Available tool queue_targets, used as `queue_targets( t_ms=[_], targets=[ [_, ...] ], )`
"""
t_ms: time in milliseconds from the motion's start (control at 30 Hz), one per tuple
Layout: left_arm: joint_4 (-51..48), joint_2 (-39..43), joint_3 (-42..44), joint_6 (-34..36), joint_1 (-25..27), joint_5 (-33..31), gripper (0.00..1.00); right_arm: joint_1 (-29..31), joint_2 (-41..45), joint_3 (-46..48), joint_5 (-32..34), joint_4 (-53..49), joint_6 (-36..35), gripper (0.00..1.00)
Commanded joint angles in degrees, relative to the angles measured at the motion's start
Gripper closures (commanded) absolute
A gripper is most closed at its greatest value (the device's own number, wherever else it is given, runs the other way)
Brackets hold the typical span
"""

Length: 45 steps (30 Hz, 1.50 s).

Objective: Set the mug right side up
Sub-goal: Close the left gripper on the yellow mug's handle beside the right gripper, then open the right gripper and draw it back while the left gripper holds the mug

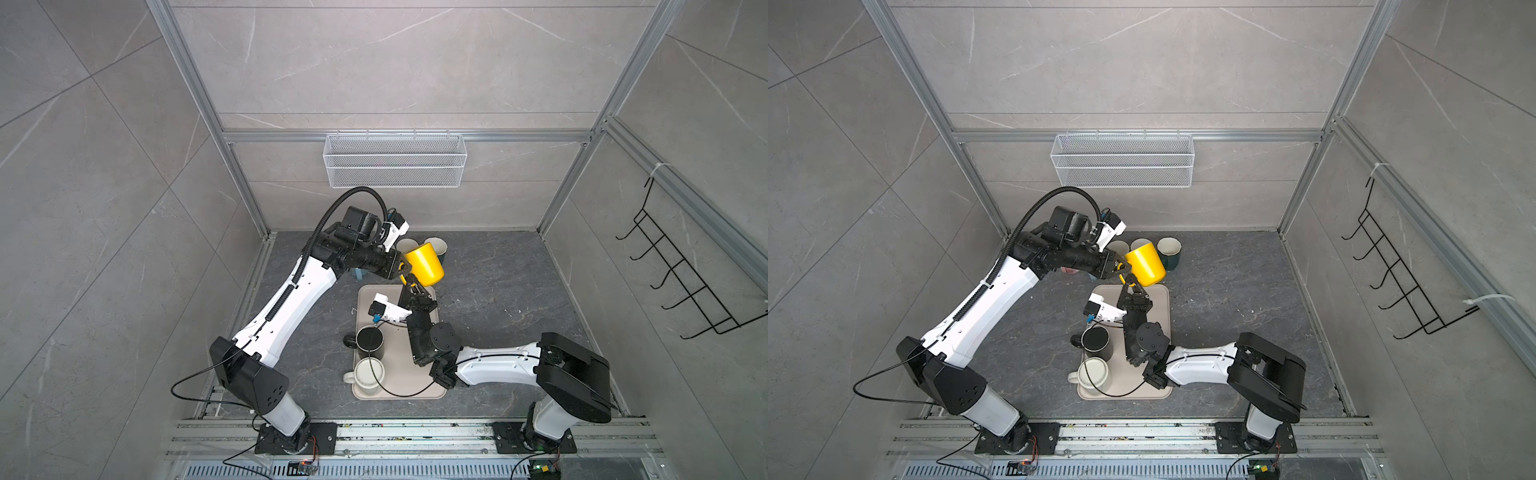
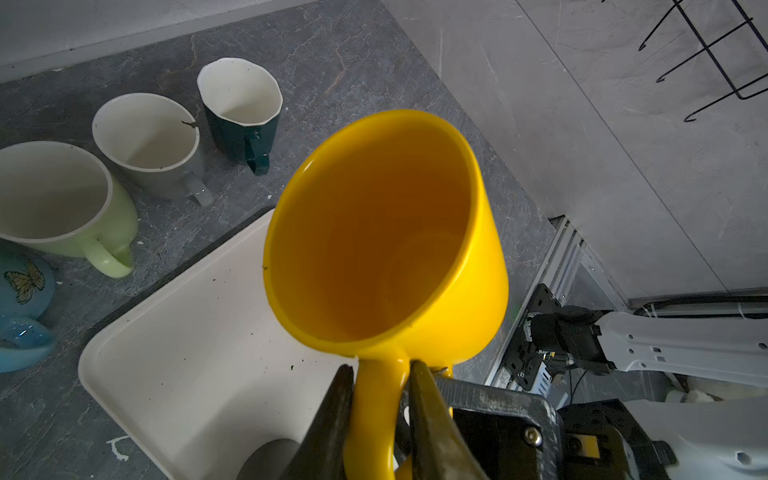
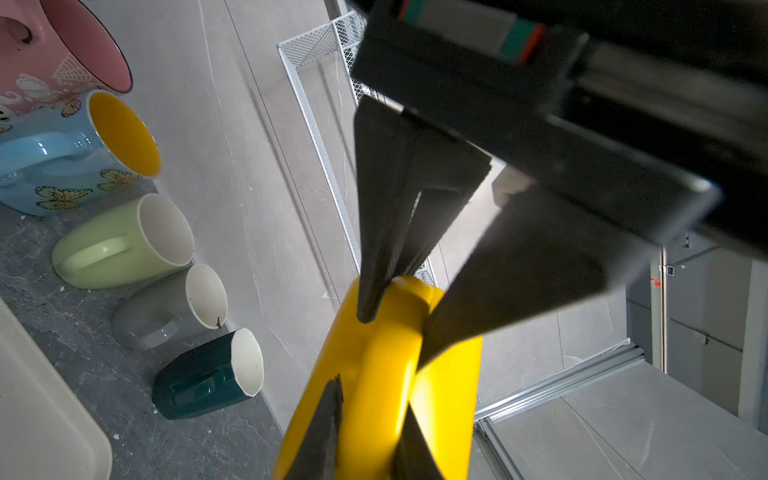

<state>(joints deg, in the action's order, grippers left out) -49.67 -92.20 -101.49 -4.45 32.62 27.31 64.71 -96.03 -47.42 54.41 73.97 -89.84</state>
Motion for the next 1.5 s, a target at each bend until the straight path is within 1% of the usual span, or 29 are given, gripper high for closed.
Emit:
queue_targets(
  t_ms=[0,167,267,400,500,567,667,733,767,833,967,1067,1100,1167,1233,1300,1367,1467],
  targets=[
    [-6.6,-0.9,-0.1,2.3,0.4,1.2,1.0,0.1,1.3,-1.6,-3.3,7.9,-0.5,1.0],
    [-5.4,0.3,2.2,1.8,0.4,1.4,1.0,0.1,1.7,-1.8,-2.6,7.9,0.1,1.0],
    [-1.9,2.1,5.1,-0.2,0.3,-0.7,1.0,0.1,1.9,-2.2,-1.5,7.9,1.2,1.0],
    [3.0,4.8,8.7,-2.9,0.3,-3.0,1.0,0.1,2.5,-2.4,-0.4,7.4,2.8,0.84],
    [5.6,6.7,10.6,-4.4,0.3,-4.2,1.0,0.1,3.1,-2.1,0.3,6.4,4.0,0.74],
    [7.0,7.9,11.7,-5.2,0.3,-5.1,1.0,0.1,3.8,-2.0,0.7,5.3,5.4,0.66],
    [9.0,9.8,13.3,-6.1,0.4,-7.0,1.0,0.1,5.3,-1.7,1.5,1.9,8.9,0.51],
    [10.6,11.1,14.6,-6.8,0.4,-8.2,1.0,0.1,6.8,-1.3,2.0,-2.0,12.5,0.41],
    [11.6,11.7,15.0,-7.1,0.4,-8.7,1.0,0.1,7.6,-1.2,2.1,-4.4,14.7,0.38],
    [14.0,13.2,16.6,-8.1,0.3,-10.7,1.0,0.2,9.7,-0.7,2.2,-10.9,20.6,0.33],
    [18.7,16.4,19.9,-8.7,0.4,-15.3,1.0,0.2,14.5,-0.2,2.0,-25.8,33.9,0.29],
    [21.8,18.8,22.2,-9.2,0.4,-19.6,1.0,0.2,18.6,-1.3,1.5,-40.8,47.7,0.26],
    [22.7,19.4,22.8,-9.3,0.4,-20.6,1.0,0.2,20.0,-2.3,0.2,-47.8,54.0,0.25],
    [24.6,20.5,24.1,-9.7,0.3,-22.1,1.0,0.0,22.5,-3.8,-3.0,-59.6,65.3,0.24],
    [26.9,21.4,25.5,-10.3,0.4,-22.5,1.0,-0.6,23.5,-4.7,-5.6,-66.9,73.3,0.2],
    [29.7,22.0,27.3,-11.0,0.4,-22.9,1.0,-2.7,23.8,-6.2,-9.0,-75.0,81.8,0.17],
    [32.1,22.5,28.9,-11.5,0.3,-23.6,1.0,-6.7,24.4,-7.5,-15.0,-83.3,91.1,0.17],
    [34.2,22.8,30.3,-12.3,0.3,-23.6,1.0,-13.3,26.5,-6.5,-25.8,-88.1,100.2,0.16]
  ],
)
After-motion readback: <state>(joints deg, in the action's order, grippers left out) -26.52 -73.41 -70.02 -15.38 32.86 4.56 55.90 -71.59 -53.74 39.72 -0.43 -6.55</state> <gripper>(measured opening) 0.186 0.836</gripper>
